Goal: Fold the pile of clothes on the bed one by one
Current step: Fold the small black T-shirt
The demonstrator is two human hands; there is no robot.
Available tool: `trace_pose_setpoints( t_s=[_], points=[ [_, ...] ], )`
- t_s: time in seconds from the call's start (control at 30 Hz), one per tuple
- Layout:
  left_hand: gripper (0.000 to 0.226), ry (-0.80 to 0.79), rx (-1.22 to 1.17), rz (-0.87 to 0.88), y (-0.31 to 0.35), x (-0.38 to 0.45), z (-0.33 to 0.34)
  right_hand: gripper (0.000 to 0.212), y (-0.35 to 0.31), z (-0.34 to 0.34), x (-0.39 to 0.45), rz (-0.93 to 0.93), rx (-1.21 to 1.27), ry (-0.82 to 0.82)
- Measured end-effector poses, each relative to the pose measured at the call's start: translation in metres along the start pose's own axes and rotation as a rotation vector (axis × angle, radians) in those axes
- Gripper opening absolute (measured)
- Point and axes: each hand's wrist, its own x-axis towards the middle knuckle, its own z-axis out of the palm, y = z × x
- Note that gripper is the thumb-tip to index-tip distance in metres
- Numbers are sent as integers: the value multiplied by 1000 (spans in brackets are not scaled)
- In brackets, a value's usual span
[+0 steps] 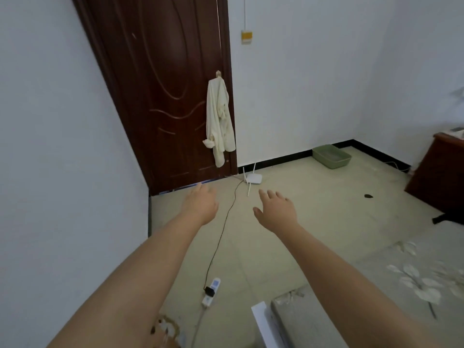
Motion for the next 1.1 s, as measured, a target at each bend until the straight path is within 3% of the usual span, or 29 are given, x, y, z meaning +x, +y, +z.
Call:
trace_pose_setpoints(
  t_s=[0.27,0.5,0.63,0.87,1.1],
  points=[
    [41,-164,28,29,-39,151,59,50,5,68,161,41,-25,-188],
    [42,-141,25,199,-39,342,96,48,41,91,317,206,-18,-125],
    [49,-111,-50,384,13,425,119,53,86,96,361,333,-30,-84],
    [50,-139,-79,722,151,501,164,53,204,122,365,698,-5,-63],
    [49,-215,18,848,279,597,194,50,364,150,355,910,54,-36]
  ],
)
